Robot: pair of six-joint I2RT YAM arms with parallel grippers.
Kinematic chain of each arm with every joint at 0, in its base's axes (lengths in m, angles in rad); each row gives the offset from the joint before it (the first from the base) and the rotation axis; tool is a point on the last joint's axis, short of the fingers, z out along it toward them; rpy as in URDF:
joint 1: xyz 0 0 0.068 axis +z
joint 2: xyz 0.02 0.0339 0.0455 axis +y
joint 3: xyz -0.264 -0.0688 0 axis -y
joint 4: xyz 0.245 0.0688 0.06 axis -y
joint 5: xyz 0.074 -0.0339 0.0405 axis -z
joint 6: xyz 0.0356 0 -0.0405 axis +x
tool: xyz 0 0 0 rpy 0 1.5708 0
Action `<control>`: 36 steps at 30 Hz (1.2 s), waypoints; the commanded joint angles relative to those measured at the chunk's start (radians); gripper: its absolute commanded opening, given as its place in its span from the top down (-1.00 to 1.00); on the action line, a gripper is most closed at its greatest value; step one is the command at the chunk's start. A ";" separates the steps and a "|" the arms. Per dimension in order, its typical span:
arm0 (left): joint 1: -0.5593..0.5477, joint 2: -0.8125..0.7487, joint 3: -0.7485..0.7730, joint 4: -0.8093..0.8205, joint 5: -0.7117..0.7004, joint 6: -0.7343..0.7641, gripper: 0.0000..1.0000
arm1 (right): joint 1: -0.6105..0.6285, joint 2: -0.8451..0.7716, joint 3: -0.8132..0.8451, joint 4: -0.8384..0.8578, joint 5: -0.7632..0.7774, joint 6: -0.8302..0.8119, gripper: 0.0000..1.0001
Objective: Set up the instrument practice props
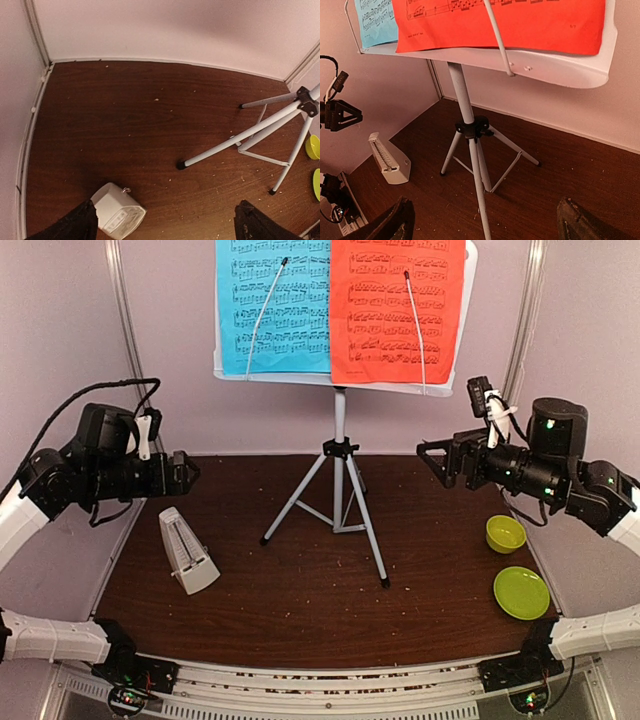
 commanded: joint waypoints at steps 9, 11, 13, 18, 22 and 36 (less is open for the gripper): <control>0.021 -0.050 -0.197 -0.142 -0.208 -0.303 -0.96 | -0.003 -0.064 -0.163 0.024 0.004 0.116 -1.00; 0.024 -0.021 -0.195 -0.157 -0.219 -0.337 -0.95 | -0.002 -0.068 -0.184 0.038 0.006 0.126 -1.00; 0.025 0.010 -0.194 -0.153 -0.214 -0.352 -0.95 | -0.003 -0.068 -0.202 0.046 0.007 0.132 -1.00; 0.025 0.094 -0.189 -0.130 -0.211 -0.369 -0.91 | -0.001 -0.060 -0.239 0.060 0.004 0.144 -1.00; 0.026 0.146 -0.179 -0.115 -0.216 -0.377 -0.86 | -0.001 -0.066 -0.272 0.089 -0.006 0.159 -1.00; -0.006 0.264 -0.161 -0.087 -0.219 -0.391 -0.46 | 0.005 -0.088 -0.336 0.142 -0.014 0.186 -1.00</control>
